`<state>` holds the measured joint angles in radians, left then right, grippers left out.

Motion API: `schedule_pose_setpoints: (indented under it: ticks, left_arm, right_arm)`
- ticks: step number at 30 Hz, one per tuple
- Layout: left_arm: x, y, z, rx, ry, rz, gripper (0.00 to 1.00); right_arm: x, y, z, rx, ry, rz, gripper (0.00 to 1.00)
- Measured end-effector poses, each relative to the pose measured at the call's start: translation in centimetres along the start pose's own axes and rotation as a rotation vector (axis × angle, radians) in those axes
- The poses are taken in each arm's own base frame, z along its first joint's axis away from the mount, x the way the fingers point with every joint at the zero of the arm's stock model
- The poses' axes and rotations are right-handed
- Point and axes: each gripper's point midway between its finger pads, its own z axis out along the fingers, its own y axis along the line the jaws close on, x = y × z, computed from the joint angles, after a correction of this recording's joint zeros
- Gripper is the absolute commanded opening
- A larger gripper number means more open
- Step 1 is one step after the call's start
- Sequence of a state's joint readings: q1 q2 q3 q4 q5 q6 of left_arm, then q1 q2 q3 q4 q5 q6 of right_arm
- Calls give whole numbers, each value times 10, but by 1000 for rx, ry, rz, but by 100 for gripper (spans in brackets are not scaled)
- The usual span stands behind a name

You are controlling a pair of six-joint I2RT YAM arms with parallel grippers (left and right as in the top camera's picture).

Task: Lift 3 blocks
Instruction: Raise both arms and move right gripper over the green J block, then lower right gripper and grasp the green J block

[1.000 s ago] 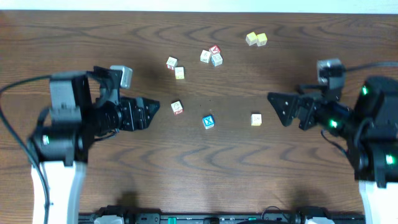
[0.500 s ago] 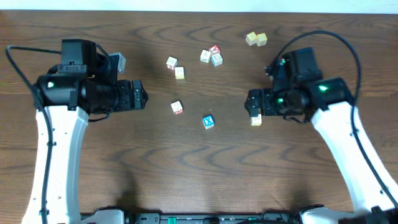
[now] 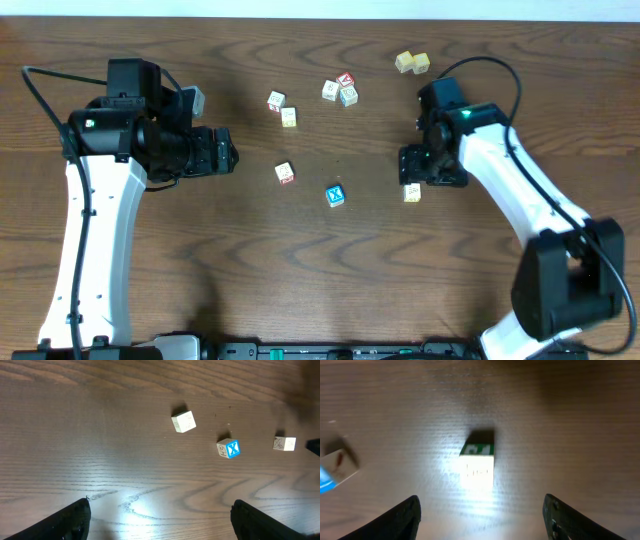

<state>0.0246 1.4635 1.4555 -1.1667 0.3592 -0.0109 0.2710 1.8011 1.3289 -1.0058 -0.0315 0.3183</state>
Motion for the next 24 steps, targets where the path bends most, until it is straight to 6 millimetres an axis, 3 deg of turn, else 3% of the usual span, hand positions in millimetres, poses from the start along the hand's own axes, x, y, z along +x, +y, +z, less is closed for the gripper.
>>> schedule_pose_setpoints:
  ticks: [7,10,20,24]
  left_arm:
    - [0,0,0,0,0,0,90]
    - [0,0,0,0,0,0,90]
    - [0,0,0,0,0,0,90]
    - [0,0,0,0,0,0,90]
  right_arm:
    - [-3,-1,27,17,37,-3,66]
    - [-2,-2,38,26,61,-12,56]
    - [1,-3,59,38,103,-33,51]
    - [3,-4,64,41,119,-52,40]
